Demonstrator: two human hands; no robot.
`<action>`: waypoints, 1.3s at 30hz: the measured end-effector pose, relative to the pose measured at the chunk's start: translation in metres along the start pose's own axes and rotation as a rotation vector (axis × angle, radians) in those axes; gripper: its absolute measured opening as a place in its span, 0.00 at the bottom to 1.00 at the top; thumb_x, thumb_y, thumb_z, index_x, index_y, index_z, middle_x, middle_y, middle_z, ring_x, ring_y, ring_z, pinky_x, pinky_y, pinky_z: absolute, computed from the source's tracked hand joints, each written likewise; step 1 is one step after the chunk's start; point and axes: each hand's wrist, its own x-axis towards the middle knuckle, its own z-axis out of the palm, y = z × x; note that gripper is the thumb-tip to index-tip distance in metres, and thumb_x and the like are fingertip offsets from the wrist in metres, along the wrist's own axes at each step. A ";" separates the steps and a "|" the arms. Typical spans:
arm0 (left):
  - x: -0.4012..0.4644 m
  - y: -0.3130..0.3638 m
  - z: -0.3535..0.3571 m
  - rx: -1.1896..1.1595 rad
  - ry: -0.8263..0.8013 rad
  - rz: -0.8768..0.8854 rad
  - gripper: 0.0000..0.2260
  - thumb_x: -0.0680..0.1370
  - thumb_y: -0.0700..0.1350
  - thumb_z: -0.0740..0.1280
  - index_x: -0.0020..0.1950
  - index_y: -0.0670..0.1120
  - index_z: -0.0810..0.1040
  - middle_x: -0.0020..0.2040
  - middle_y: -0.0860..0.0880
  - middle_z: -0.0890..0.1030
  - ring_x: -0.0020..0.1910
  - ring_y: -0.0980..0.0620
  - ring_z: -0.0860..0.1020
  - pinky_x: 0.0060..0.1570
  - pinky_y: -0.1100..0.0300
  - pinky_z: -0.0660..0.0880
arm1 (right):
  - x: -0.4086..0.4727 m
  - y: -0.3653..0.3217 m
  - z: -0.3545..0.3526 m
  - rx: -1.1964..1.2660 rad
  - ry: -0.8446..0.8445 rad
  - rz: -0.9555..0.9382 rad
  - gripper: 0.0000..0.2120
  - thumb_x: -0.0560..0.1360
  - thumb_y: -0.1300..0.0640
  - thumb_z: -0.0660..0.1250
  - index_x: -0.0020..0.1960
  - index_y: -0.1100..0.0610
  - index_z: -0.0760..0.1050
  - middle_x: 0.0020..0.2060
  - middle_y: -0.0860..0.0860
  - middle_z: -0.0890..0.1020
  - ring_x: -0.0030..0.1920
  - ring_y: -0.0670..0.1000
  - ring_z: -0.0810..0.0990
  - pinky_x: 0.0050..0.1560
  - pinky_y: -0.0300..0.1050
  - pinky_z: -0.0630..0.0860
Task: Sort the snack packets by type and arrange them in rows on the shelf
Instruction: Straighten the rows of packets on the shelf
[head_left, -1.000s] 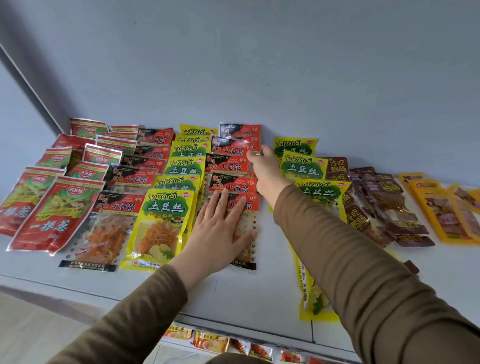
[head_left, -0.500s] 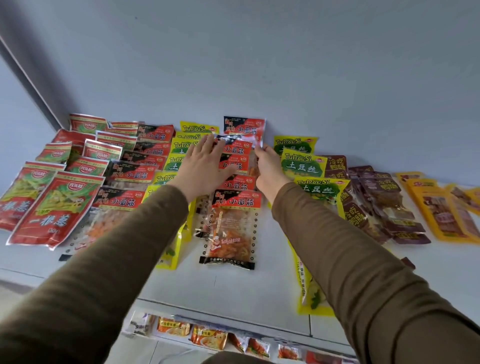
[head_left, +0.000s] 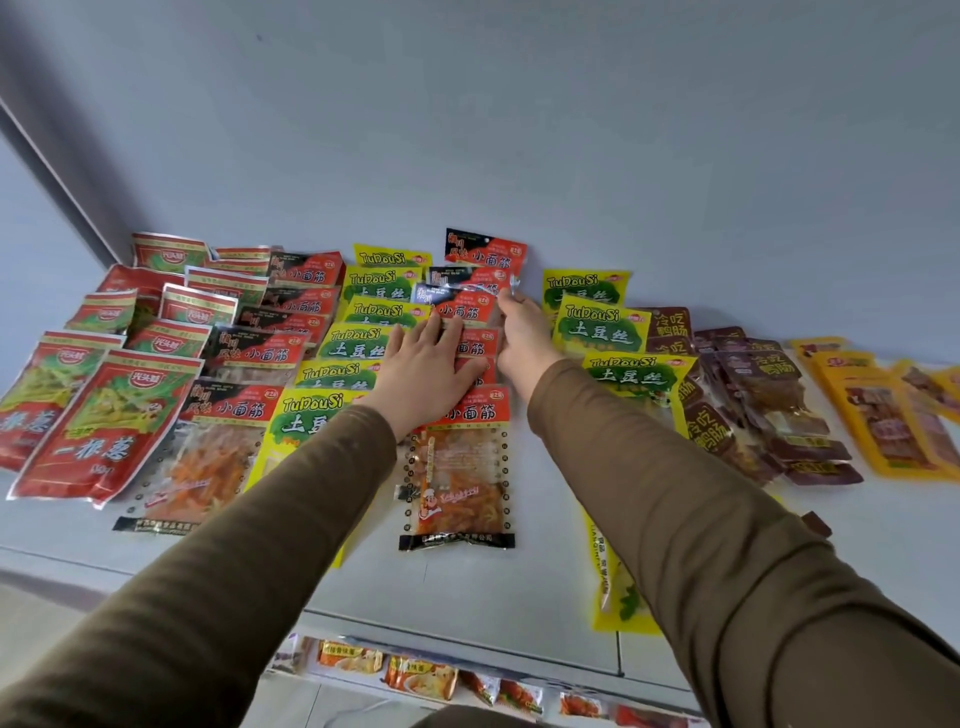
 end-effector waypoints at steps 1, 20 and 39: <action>-0.001 -0.001 0.000 -0.008 0.004 0.000 0.35 0.83 0.67 0.50 0.84 0.49 0.51 0.83 0.41 0.54 0.82 0.40 0.54 0.80 0.41 0.46 | 0.000 -0.001 0.000 -0.008 0.000 -0.005 0.09 0.84 0.55 0.62 0.46 0.57 0.75 0.39 0.55 0.81 0.36 0.56 0.82 0.43 0.53 0.81; 0.001 -0.010 -0.009 0.008 -0.019 0.019 0.34 0.83 0.67 0.49 0.84 0.53 0.49 0.84 0.44 0.51 0.83 0.43 0.49 0.79 0.36 0.45 | 0.002 0.005 0.002 -0.250 0.071 -0.138 0.17 0.84 0.47 0.59 0.44 0.55 0.79 0.41 0.55 0.83 0.41 0.58 0.84 0.47 0.57 0.82; 0.058 -0.045 -0.064 -0.551 0.159 -0.223 0.19 0.83 0.44 0.66 0.74 0.43 0.71 0.62 0.44 0.78 0.48 0.49 0.79 0.40 0.59 0.75 | -0.003 0.001 -0.003 -0.138 -0.043 -0.032 0.22 0.83 0.39 0.56 0.62 0.54 0.77 0.52 0.56 0.86 0.50 0.59 0.87 0.53 0.63 0.82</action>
